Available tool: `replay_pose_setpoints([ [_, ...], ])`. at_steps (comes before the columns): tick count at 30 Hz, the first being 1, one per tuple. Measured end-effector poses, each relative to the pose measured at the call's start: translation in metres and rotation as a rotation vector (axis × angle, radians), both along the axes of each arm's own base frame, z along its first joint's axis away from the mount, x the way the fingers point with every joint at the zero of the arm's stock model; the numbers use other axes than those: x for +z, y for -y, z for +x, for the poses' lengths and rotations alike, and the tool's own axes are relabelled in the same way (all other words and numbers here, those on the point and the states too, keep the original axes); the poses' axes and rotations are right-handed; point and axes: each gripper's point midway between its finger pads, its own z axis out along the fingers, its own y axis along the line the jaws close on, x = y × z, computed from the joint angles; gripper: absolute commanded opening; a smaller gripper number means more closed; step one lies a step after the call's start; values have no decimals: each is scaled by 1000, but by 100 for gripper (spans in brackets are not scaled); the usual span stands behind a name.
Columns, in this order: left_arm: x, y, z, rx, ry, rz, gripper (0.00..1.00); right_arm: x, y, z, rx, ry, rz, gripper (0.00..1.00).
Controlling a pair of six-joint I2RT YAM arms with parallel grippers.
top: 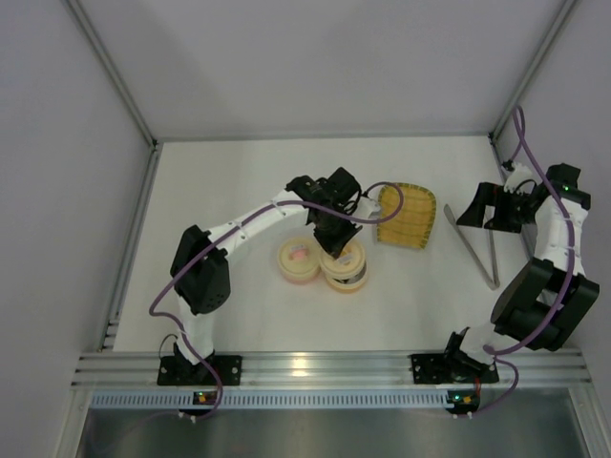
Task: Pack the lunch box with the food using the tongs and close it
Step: Close the box lid on the packing box.
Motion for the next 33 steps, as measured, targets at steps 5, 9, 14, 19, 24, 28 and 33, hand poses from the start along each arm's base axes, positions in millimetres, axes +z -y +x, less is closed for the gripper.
replay_pose_setpoints([
  [5, -1, 8, 7, 17, 18, -25, 1, 0, -2, 1, 4, 3, 10, 99],
  [9, -5, 12, 8, 22, 15, -27, 0, -2, -2, 1, 5, -5, 17, 99],
  [14, -14, 18, 0, 4, 14, -20, 0, -4, -2, 1, 6, -11, 22, 99],
  [19, -20, 20, -5, -6, 15, -10, 0, -5, -2, 2, 6, -14, 25, 99],
  [24, -28, 16, -3, 6, 24, 7, 0, -6, -2, 2, 8, -15, 25, 99],
  [28, -32, 13, -1, 16, 34, 22, 1, -6, -1, 2, 11, -14, 22, 99],
  [33, -32, 14, 2, 21, 49, 21, 1, -6, -1, 2, 13, -13, 22, 99],
])
